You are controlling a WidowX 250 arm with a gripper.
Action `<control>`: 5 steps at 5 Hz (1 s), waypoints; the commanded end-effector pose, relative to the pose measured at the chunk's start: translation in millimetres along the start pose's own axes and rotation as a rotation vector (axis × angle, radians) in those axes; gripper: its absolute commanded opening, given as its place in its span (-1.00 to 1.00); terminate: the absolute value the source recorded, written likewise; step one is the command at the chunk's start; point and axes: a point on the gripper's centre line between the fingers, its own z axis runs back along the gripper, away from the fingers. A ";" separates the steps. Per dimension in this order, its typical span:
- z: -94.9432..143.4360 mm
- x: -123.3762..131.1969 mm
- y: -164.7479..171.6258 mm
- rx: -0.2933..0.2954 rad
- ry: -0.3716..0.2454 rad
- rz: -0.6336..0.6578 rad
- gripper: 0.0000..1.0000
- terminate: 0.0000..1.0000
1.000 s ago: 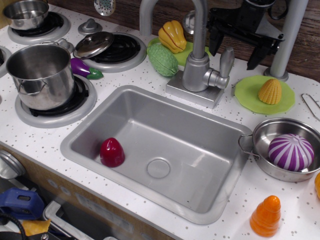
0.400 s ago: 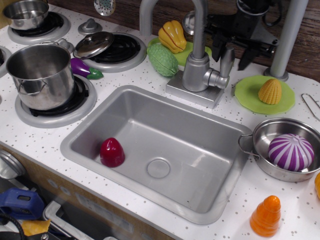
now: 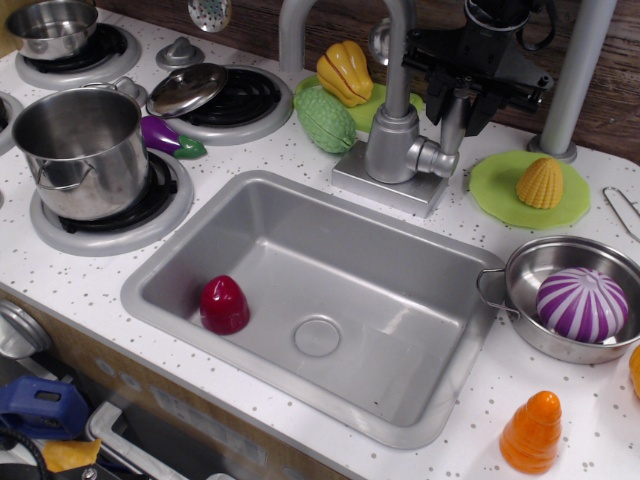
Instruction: Turn lever vertical to front
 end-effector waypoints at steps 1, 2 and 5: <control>37.2 -8.3 -6.0 0.052 0.057 0.022 -1.00 -1.00; 33.4 -19.0 -6.2 0.037 0.052 0.030 -1.00 -1.00; -0.9 -36.8 -16.9 -0.034 0.043 0.082 -1.00 -1.00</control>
